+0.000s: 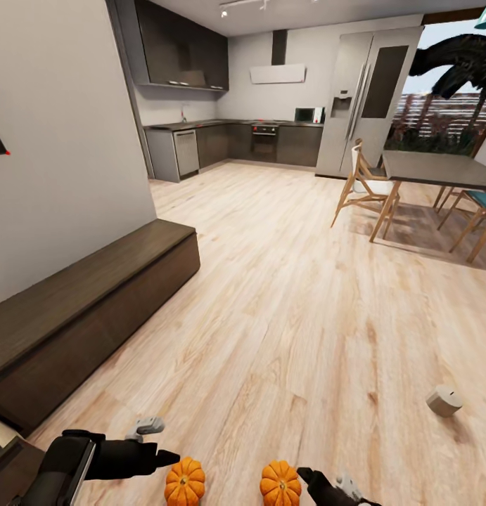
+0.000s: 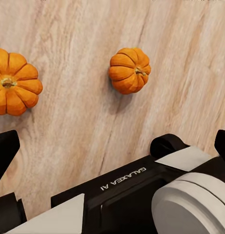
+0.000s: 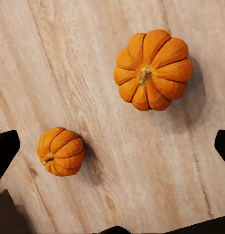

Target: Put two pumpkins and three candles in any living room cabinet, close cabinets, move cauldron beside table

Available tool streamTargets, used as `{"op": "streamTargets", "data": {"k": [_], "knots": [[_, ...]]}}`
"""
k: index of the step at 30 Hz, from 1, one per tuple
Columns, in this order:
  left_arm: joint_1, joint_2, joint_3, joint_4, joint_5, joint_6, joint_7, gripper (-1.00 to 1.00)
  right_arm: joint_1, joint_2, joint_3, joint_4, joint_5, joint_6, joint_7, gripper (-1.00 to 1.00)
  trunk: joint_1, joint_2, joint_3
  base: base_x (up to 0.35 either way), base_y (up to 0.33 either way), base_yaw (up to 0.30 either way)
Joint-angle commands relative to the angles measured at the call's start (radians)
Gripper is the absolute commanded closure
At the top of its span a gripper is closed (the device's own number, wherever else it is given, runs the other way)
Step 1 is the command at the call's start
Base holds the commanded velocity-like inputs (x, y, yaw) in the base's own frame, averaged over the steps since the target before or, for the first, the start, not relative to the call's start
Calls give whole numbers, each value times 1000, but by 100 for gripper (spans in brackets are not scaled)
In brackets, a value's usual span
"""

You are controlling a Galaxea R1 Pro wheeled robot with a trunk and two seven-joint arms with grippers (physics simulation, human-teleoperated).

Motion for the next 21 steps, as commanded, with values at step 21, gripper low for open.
{"op": "streamTargets", "data": {"k": [21], "knots": [[-1,9,38,-64,6,0,-9,-100,0,-6,-25,69,-6,-80,59,-100,81,-147,-66,0,0,0]]}}
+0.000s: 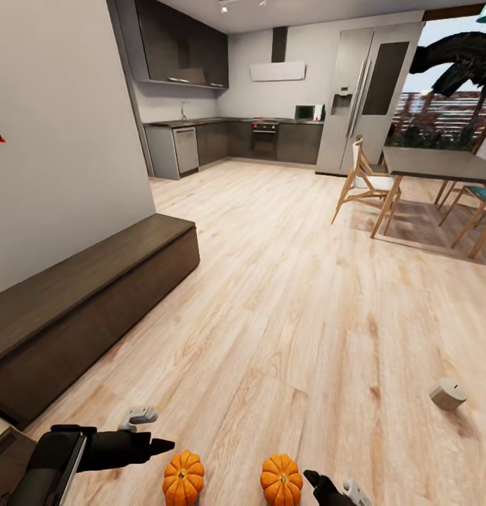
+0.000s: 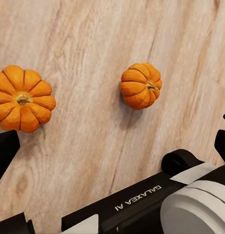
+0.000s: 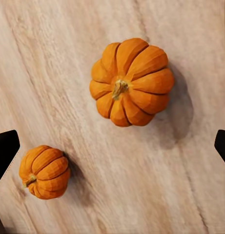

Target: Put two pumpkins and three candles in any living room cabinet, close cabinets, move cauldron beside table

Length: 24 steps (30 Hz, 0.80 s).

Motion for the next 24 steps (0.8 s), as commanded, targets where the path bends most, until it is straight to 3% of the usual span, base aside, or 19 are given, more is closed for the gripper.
{"op": "streamTargets", "data": {"k": [1,5,12,17,24], "knots": [[0,-1,1,-9,0,0,0,-100,0,0,-12,0,0,1,0,-100,4,-7,-3,0,0,0],[-1,-2,3,-42,1,0,0,-100,0,-2,-42,1,3,1,1,-100,12,-21,-9,0,0,0],[-6,-5,4,-57,5,0,-2,-100,-25,-58,-53,3,5,4,0,-100,12,-21,-9,0,0,0],[-6,-6,4,-58,8,0,-3,-100,-52,-92,-76,3,-8,6,14,-100,31,-56,-25,0,0,0],[-8,-3,4,-59,8,0,-3,-100,-102,-110,-89,70,-6,8,37,-100,58,-105,-47,0,0,0]]}}
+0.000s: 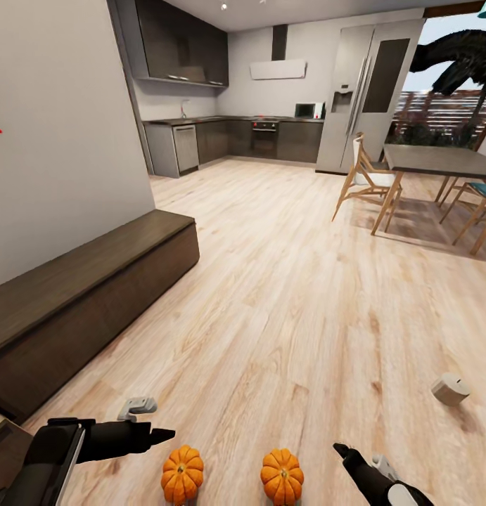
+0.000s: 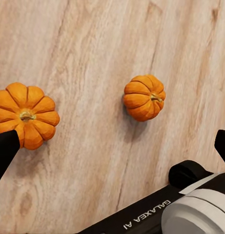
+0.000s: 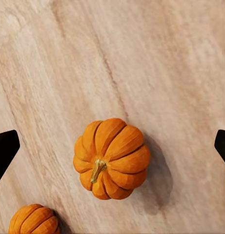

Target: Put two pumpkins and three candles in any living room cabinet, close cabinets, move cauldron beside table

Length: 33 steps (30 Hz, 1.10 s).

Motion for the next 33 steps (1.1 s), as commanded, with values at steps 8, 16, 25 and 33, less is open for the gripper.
{"op": "streamTargets", "data": {"k": [8,16,25,33], "knots": [[0,4,0,0,1,0,-3,-100,-9,-27,-3,71,-1,1,270,-100,31,-56,-25,0,0,0],[0,25,5,0,-5,0,-144,-100,-9,-24,-3,93,-1,-2,312,-100,61,-112,-50,0,0,0],[0,34,15,0,-3,0,-169,-100,-9,-15,-2,94,2,-4,314,-100,96,-175,-78,0,0,0],[0,34,73,0,0,0,-170,-100,-9,-12,-1,94,6,-5,315,-100,103,-184,-109,0,0,0]]}}
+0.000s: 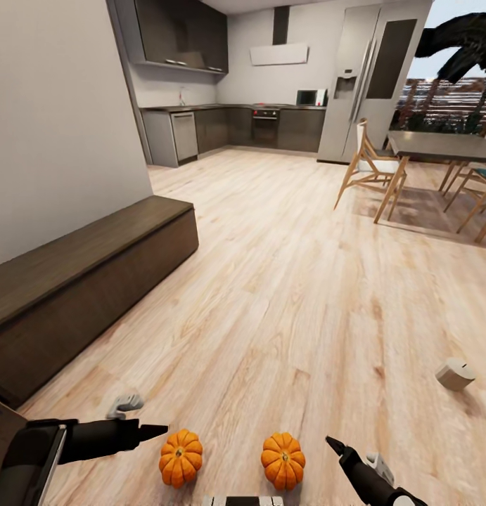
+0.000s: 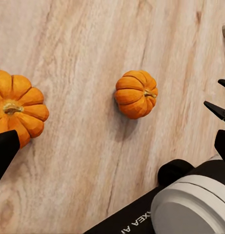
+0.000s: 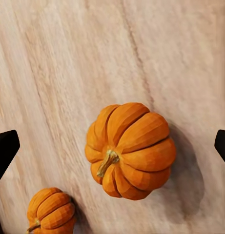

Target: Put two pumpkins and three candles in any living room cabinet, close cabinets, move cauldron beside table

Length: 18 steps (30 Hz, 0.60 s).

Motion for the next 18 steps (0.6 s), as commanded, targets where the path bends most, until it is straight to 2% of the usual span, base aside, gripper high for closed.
{"op": "streamTargets", "data": {"k": [1,7,18], "knots": [[0,-1,1,0,0,0,-1,-100,0,0,1,0,1,0,0,-100,0,0,-4,0,0,0],[0,0,4,0,-2,0,-51,-100,0,4,6,0,3,-2,0,-100,3,-2,-27,0,0,0],[0,2,7,-1,0,0,-81,-100,0,9,13,-8,3,-1,1,-100,8,-4,-70,0,0,0]]}}
